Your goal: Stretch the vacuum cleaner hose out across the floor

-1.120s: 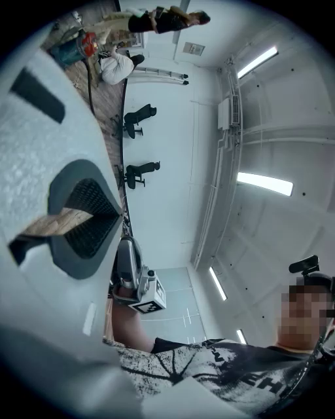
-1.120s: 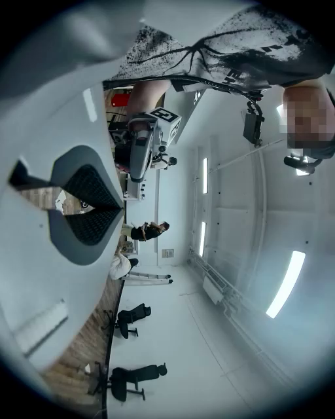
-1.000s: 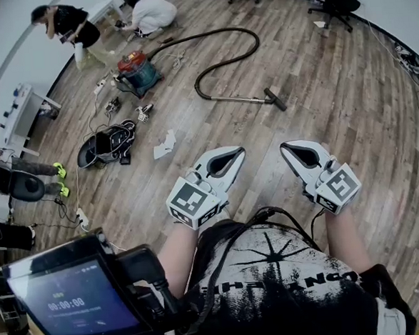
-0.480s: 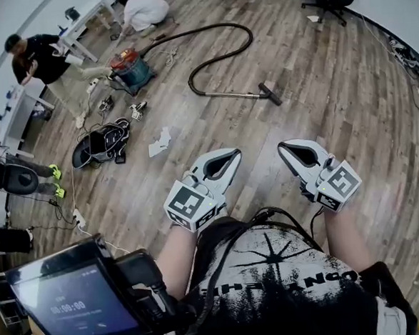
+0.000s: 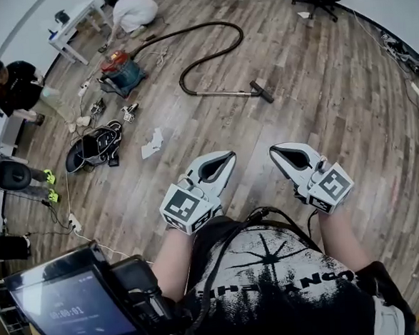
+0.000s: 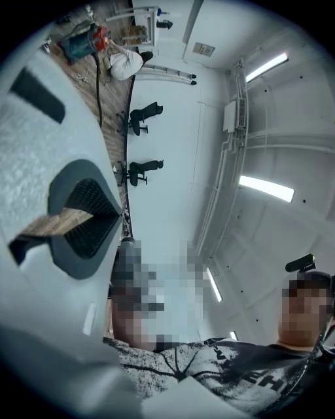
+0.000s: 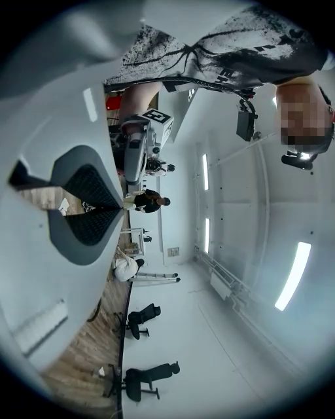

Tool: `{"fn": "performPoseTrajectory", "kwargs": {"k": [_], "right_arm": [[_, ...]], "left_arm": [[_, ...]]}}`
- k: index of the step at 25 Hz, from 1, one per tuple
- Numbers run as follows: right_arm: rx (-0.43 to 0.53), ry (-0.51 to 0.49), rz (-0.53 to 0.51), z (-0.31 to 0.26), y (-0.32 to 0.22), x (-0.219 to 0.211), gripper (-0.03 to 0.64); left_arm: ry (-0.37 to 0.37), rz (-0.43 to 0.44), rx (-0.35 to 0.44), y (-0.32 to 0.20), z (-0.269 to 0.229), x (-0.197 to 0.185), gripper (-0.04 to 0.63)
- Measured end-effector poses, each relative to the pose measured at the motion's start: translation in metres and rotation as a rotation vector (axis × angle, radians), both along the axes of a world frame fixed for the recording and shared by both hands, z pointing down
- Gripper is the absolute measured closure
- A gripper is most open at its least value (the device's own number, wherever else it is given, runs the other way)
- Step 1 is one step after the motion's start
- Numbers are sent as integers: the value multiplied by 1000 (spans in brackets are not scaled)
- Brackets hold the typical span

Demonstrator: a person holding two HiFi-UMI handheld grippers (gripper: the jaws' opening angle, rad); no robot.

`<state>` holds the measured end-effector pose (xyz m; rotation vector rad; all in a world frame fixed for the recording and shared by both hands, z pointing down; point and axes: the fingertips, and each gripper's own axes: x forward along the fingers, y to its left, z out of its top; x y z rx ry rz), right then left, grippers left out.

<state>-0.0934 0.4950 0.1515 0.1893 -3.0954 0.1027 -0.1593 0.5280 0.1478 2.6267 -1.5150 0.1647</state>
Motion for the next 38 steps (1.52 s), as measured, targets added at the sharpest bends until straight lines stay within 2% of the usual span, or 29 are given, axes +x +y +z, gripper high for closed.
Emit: {"fn": "performPoseTrajectory", "kwargs": {"k": [6, 12, 22, 31, 38], "right_arm": [[-13, 7, -1, 8, 1, 5, 611], [-40, 26, -21, 22, -11, -19, 611], [-42, 43, 10, 31, -76, -93, 611], [-27, 61, 152, 21, -168, -146, 609], [-10, 103, 182, 35, -196, -194, 610]], "left_arm": [[12, -6, -11, 3, 7, 6, 594], [23, 6, -48, -11, 23, -14, 594], [35, 42, -64, -80, 34, -85, 595], [37, 136, -72, -157, 33, -160, 595], [55, 164, -59, -194, 42, -215, 595]]}}
